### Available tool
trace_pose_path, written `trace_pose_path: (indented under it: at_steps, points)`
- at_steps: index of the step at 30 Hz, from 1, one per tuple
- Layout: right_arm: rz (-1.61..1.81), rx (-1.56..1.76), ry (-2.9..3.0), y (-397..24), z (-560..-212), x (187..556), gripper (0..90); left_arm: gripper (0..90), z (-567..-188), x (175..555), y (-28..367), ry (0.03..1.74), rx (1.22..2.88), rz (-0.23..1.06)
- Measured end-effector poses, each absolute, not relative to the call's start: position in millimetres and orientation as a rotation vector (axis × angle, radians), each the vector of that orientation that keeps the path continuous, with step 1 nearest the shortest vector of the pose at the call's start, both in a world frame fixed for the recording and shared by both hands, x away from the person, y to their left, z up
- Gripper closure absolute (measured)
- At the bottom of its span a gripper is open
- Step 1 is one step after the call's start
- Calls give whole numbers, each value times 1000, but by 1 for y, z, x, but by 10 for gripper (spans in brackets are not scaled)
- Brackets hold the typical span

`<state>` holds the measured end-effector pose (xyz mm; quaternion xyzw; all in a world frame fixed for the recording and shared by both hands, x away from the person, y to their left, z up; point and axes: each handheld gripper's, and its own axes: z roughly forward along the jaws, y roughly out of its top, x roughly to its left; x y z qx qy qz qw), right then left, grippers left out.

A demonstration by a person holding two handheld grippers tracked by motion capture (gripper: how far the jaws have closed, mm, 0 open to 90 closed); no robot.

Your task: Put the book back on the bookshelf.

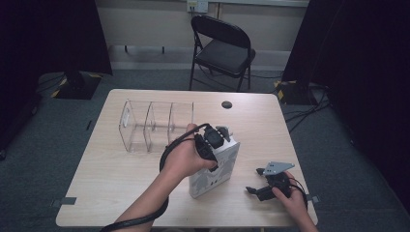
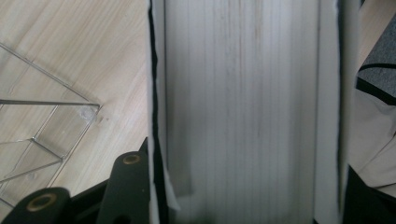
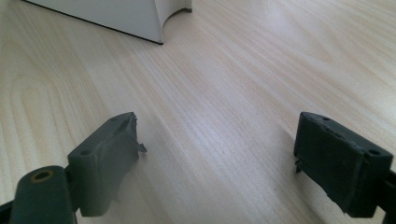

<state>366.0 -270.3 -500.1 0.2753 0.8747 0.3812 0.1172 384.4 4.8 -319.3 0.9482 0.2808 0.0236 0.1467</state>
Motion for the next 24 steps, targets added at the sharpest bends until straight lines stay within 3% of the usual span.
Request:
trace_pose_path:
  at_steps: [24]
  points:
    - [1114, 808, 2561, -270, -500, 366, 130, 509, -318, 385, 4, 776, 2786, 49]
